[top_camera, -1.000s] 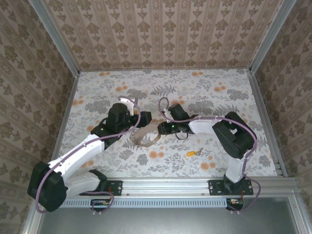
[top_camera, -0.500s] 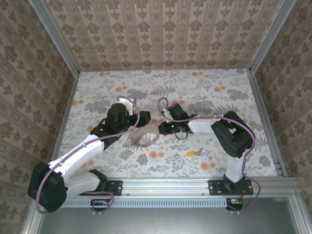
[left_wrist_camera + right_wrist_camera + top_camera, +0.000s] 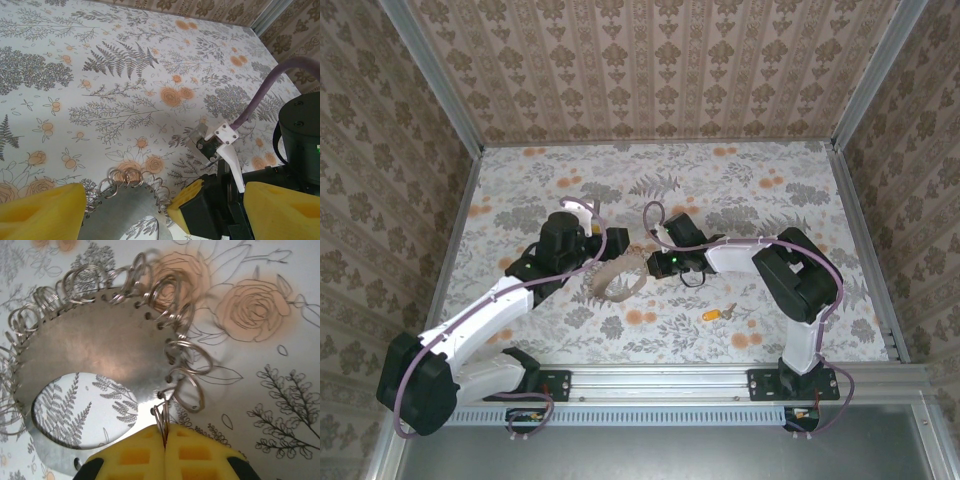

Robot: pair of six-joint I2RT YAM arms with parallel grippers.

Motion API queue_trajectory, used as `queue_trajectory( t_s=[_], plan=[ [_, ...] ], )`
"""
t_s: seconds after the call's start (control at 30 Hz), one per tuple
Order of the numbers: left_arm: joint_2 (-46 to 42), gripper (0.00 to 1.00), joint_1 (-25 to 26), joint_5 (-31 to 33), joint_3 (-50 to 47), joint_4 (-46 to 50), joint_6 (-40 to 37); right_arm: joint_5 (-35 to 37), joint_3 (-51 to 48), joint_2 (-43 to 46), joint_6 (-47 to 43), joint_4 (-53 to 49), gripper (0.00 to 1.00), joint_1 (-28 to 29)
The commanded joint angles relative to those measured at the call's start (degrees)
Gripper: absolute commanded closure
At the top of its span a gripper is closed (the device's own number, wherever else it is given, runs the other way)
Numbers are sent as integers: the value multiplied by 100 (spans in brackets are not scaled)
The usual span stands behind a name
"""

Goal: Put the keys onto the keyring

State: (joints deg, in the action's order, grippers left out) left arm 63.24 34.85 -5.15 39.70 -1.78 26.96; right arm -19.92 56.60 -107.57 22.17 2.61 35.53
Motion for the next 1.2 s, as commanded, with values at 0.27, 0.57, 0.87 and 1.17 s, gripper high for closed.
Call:
queue_trajectory(
  t_s=[0.27, 0.57, 0.87, 1.17],
  plan=[
    [-117, 16, -66, -58, 106, 2, -45, 74, 47, 788, -353, -78, 100, 19],
    [-359, 16, -92, -139, 216, 280, -73, -165, -17, 1385, -691, 307, 100, -70],
    [-575, 18, -261, -829, 497, 470, -119, -405, -135, 2453, -890, 636, 100, -263],
    [-392, 40, -634, -2342, 953, 23, -65, -954, -86, 3280, -807, 877, 100, -536]
  ],
)
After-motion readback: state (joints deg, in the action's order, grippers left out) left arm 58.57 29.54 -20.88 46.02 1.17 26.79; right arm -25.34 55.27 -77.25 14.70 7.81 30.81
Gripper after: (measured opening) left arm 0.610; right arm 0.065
